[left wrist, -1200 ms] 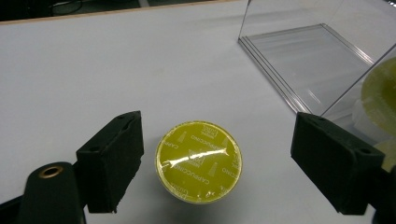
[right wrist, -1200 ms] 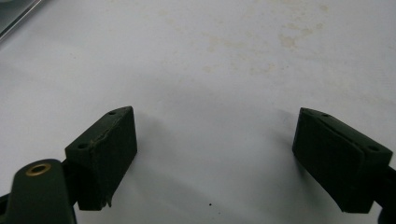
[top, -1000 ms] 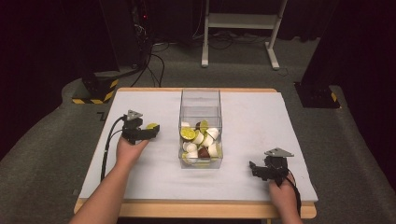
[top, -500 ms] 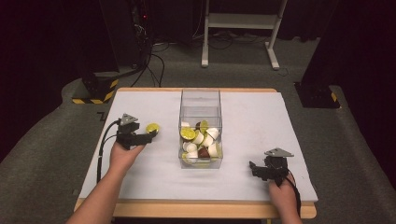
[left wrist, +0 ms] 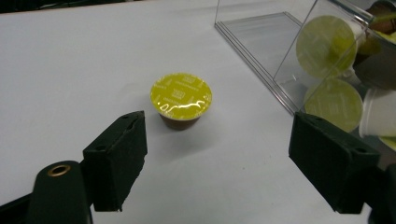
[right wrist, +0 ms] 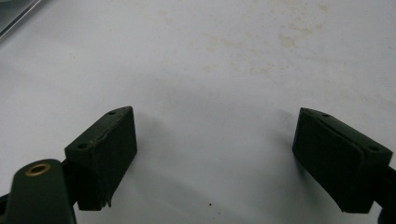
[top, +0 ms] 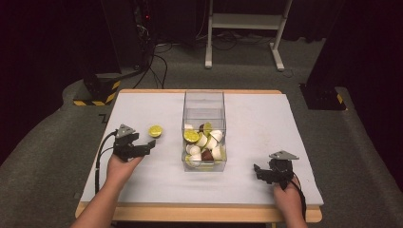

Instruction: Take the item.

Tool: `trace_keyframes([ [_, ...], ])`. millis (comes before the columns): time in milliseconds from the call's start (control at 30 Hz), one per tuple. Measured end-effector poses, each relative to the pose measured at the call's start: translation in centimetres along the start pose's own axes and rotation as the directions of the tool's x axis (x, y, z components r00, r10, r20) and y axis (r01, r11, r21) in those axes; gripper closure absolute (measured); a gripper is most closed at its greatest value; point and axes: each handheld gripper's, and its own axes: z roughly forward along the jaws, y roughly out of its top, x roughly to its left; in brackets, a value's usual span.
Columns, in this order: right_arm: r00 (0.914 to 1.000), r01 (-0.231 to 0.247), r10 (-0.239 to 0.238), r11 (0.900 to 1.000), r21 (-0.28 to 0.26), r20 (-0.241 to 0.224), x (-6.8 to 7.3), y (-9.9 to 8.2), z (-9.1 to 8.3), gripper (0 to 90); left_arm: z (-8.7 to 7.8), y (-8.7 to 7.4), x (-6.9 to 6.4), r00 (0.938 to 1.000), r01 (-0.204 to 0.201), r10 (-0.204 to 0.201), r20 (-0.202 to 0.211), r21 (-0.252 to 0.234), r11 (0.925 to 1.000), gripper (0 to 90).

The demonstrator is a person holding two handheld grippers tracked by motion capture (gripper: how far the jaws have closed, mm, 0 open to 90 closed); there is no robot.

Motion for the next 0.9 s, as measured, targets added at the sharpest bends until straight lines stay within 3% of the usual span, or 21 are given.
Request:
trace_keyframes([
  [467, 1.0, 0.0, 0.0, 1.0, 0.0, 0.001, 0.0, 0.0, 0.0, 13.8, -0.9, -4.2, -0.3, 0.9992, -0.038, 0.038, 0.012, 0.046, 0.9982, 20.0],
  [567, 1.0, 0.0, 0.0, 1.0, 0.0, 0.001, 0.0, 0.0, 0.0, 13.8, -0.9, -5.1, -0.5, 0.9982, -0.058, 0.056, 0.022, 0.089, 0.9943, 16.5],
  [667, 1.0, 0.0, 0.0, 1.0, 0.0, 0.001, 0.0, 0.0, 0.0, 13.8, -0.9, -6.1, -0.8, 0.9939, -0.109, 0.11, -0.003, 0.124, 0.9863, 14.6],
  [767, 1.0, 0.0, 0.0, 1.0, 0.0, 0.001, 0.0, 0.0, 0.0, 13.8, -0.9, -7.1, -0.8, 0.9935, -0.112, 0.114, -0.005, 0.137, 0.9842, 13.6],
  [800, 1.0, 0.0, 0.0, 1.0, 0.0, 0.001, 0.0, 0.0, 0.0, 13.8, -0.6, -7.5, -0.8, 0.9939, -0.107, 0.11, -0.009, 0.165, 0.9805, 12.2],
  [833, 1.0, -0.002, 0.002, 1.0, 0.001, 0.001, 0.0, 0.0, 0.0, 13.7, -0.8, -7.7, -0.9, 0.9922, -0.12, 0.124, -0.016, 0.154, 0.9808, 11.2],
  [900, 1.0, -0.002, 0.002, 1.0, 0.0, 0.003, 0.0, 0.0, 0.0, 13.8, -0.8, -7.8, -1.0, 0.9931, -0.11, 0.115, -0.024, 0.149, 0.9826, 11.9],
])
